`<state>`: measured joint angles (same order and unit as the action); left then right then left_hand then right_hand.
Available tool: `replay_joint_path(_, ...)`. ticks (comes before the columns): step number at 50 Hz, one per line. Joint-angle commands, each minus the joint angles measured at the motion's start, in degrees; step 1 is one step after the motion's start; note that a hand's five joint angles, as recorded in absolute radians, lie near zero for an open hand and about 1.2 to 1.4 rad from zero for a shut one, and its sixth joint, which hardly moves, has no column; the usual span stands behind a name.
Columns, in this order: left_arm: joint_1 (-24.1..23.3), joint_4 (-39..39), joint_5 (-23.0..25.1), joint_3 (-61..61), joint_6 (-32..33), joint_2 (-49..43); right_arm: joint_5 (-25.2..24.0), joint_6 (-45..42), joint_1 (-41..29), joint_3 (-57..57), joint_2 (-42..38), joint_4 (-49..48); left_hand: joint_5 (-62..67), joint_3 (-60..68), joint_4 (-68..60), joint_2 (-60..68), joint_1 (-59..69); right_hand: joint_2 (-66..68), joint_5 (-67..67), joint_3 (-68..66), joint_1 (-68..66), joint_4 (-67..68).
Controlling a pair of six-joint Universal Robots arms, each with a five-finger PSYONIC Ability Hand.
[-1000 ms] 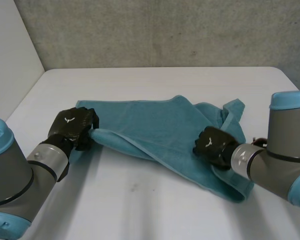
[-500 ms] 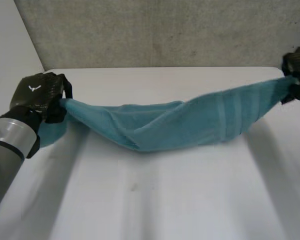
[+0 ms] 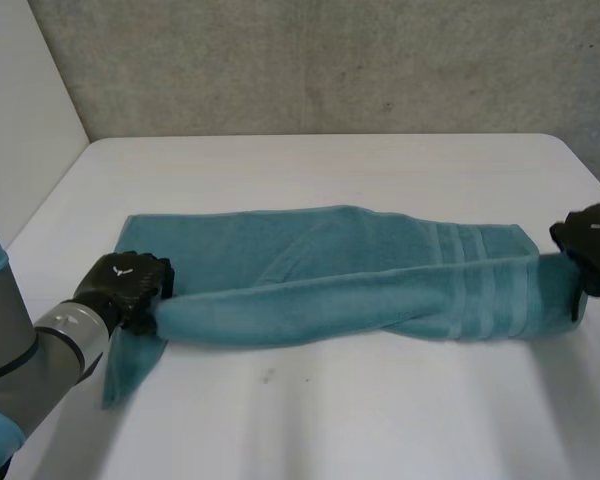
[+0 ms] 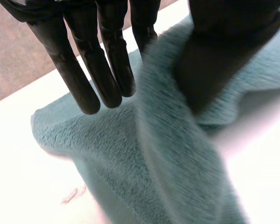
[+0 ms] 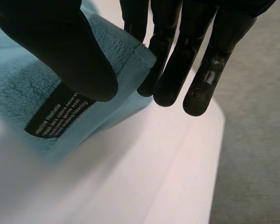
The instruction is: Fold the laundry
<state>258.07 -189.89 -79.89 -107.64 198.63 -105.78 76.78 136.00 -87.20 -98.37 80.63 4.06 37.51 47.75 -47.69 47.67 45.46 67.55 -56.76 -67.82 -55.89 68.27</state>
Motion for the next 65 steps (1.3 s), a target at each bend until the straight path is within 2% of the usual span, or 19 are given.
replay_joint_path(1,1.6,-0.8,0.0,0.6,-0.3,-1.7,0.8,5.2,0.8,1.3,-2.8,-7.8,-12.1,-12.3,12.2,-12.2,-10.0,12.5,-13.2,-12.2,-24.1,11.7)
replay_joint_path(7,2.4,-0.8,-0.3,0.2,-0.4,-1.5,3.0,5.4,1.9,1.3,-2.9,-9.1,-12.2,-12.5,12.4,-12.4,-10.2,12.5,-13.2,-12.2,-24.1,11.7)
replay_joint_path(20,5.3,0.0,-0.4,-2.9,-0.7,1.4,4.0,5.7,5.2,0.3,-2.9,-14.3,-12.1,-12.3,12.2,-12.2,-10.0,12.5,-13.2,-12.2,-24.1,11.7)
replay_joint_path(29,5.9,1.9,-0.3,-4.8,-0.9,3.4,4.7,6.0,5.0,-1.0,-2.9,-15.0,-9.5,-9.8,9.7,-9.7,-7.5,12.5,-13.2,-12.2,-24.1,11.7)
replay_joint_path(30,6.0,2.3,-0.2,-5.2,-0.8,3.6,4.6,6.0,5.1,-1.3,-2.9,-15.0,-1.7,-1.9,1.9,-1.9,0.3,12.5,-13.2,-12.2,-24.1,11.7)
replay_joint_path(31,6.0,2.6,0.0,-5.6,-0.8,3.7,4.4,6.0,5.2,-1.7,-2.8,-15.1,12.3,12.1,-12.2,12.2,14.4,12.5,-13.2,-12.2,-24.1,11.7)
replay_joint_path(32,6.0,2.6,0.0,-5.6,-0.8,3.7,4.4,6.0,5.2,-1.7,-2.8,-15.1,12.5,12.3,-12.3,12.3,14.5,12.5,-13.2,-12.2,-24.1,11.7)
replay_joint_path(33,6.0,2.7,0.1,-5.8,-0.5,3.8,4.3,6.0,5.2,-2.0,-2.8,-15.0,23.8,23.6,-23.6,23.7,25.9,12.5,-13.2,-12.2,-24.1,11.7)
replay_joint_path(34,6.0,2.7,0.1,-5.8,-0.5,3.8,4.3,6.0,5.2,-2.2,-2.8,-15.1,23.9,23.7,-23.8,23.8,26.0,12.5,-13.2,-12.2,-24.1,11.7)
replay_joint_path(35,6.0,2.7,0.1,-5.9,-0.4,3.8,4.3,6.0,5.2,-2.2,-2.8,-15.1,32.4,32.2,-32.2,32.2,34.5,12.5,-13.2,-12.2,-24.1,11.7)
replay_joint_path(40,6.8,2.7,0.0,-5.8,-0.2,4.0,4.3,6.0,5.4,-1.6,-2.9,-15.1,32.5,32.3,-32.3,32.3,34.5,12.5,-13.2,-12.2,-24.1,11.7)
replay_joint_path(45,9.9,2.8,0.3,-6.1,1.0,5.9,4.3,5.0,6.6,-1.2,-2.6,-14.3,32.5,32.3,-32.3,32.3,34.5,12.5,-13.2,-12.2,-24.1,11.7)
replay_joint_path(47,11.3,2.8,0.7,-6.4,3.2,7.7,4.0,3.8,6.5,-1.6,-2.6,-12.0,32.5,32.3,-32.3,32.3,34.5,12.5,-13.2,-12.2,-24.1,11.7)
replay_joint_path(53,11.6,2.7,0.8,-5.5,6.4,8.2,3.9,-0.8,6.1,-1.2,-2.7,-5.0,32.5,32.3,-32.3,32.3,34.5,12.5,-13.2,-12.2,-24.1,11.7)
replay_joint_path(57,11.6,2.6,0.7,-2.0,7.7,5.2,4.0,-4.0,5.6,0.4,-5.7,-1.6,32.5,32.3,-32.3,32.3,34.5,12.5,-13.2,-12.2,-24.1,11.7)
replay_joint_path(60,10.9,2.9,0.7,2.1,8.2,0.4,4.3,-3.4,3.7,4.3,-9.2,-1.7,32.5,32.3,-32.3,32.3,34.5,12.5,-13.2,-12.2,-24.1,11.7)
replay_joint_path(65,10.4,2.1,0.7,8.2,9.1,-2.4,5.0,-1.9,0.0,9.9,-10.8,-3.6,32.5,32.3,-32.3,32.3,34.5,12.5,-13.2,-12.2,-24.1,11.7)
